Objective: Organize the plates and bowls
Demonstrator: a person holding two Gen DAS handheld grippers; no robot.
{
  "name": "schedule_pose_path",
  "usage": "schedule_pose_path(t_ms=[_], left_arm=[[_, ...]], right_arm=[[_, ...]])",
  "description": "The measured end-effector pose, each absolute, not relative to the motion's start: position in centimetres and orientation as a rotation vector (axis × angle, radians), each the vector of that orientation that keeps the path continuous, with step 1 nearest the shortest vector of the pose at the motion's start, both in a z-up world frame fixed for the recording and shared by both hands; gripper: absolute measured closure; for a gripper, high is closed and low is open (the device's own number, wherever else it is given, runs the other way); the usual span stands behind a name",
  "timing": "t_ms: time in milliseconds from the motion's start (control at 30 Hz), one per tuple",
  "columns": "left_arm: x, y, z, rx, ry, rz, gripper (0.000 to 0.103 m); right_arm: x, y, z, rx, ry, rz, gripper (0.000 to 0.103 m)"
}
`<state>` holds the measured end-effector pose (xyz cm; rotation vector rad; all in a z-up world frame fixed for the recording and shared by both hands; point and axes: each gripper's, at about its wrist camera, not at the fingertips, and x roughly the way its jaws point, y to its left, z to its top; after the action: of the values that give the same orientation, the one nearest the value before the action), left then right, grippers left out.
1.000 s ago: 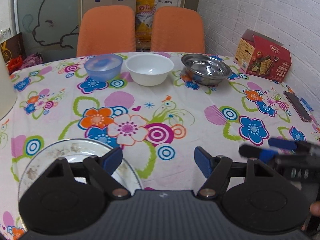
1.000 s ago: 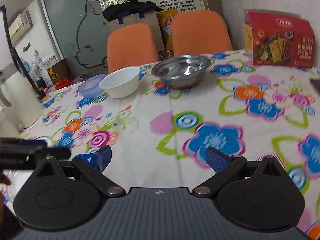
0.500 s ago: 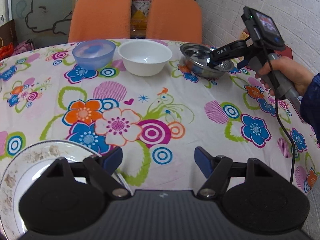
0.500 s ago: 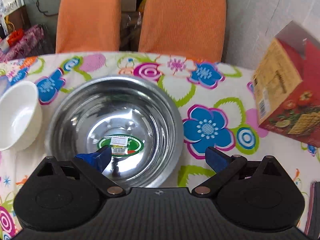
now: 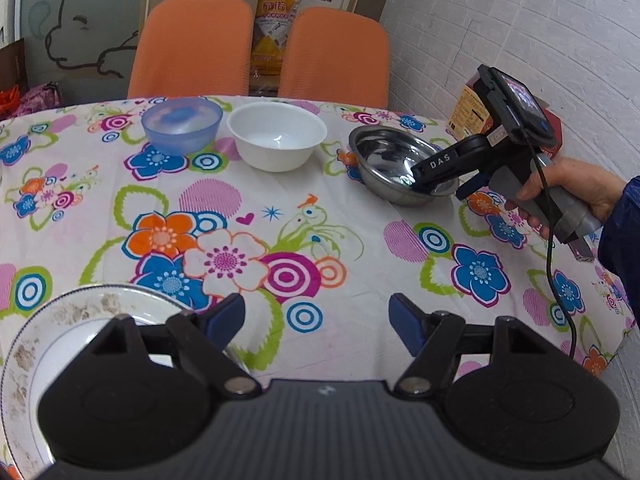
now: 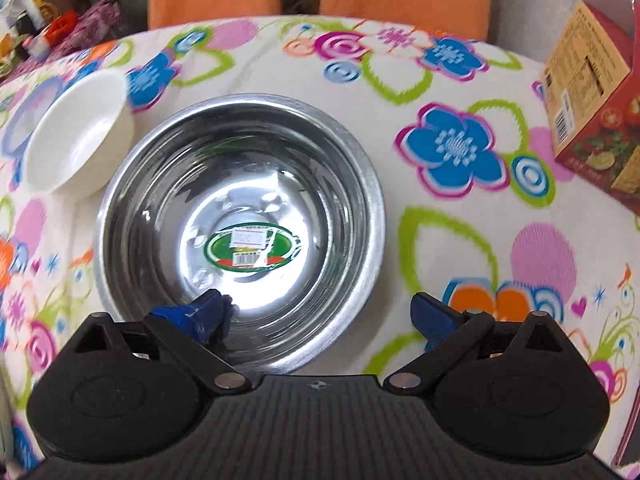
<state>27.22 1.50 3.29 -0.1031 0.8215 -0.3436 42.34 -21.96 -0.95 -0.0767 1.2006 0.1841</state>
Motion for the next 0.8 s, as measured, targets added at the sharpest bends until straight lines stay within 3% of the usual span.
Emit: schedule_pose_path(t_ms=[133, 333, 500, 633, 800], left_arm=[[26.5, 1.0, 3.8, -0.082, 0.81, -0.35, 0.031], [27.5, -0.8, 4.0, 0.015, 0.808, -0.303, 0.031], [29.8, -2.5, 3.3, 0.052, 0.836, -0.273, 0.031], [32.0, -4.1, 2.9, 0.085, 0.86, -0.257, 0.031], [35.3, -5.5, 3.4, 0.093, 0.856, -0.243, 0.031]], right_arm=[[39.5, -21.6, -0.3, -0.095, 1.172, 0.222, 0.015], [33.3, -22.2, 2.6, -0.132, 0.785, 0.064, 0.015], [27.6, -21.8, 2.0, -0.026, 0.596, 0.041, 0.015], [27.1, -21.7, 1.5, 0.077, 0.571, 0.09, 0.015], [29.1, -21.9, 1.6, -0.026, 0.595, 0.103, 0.015]])
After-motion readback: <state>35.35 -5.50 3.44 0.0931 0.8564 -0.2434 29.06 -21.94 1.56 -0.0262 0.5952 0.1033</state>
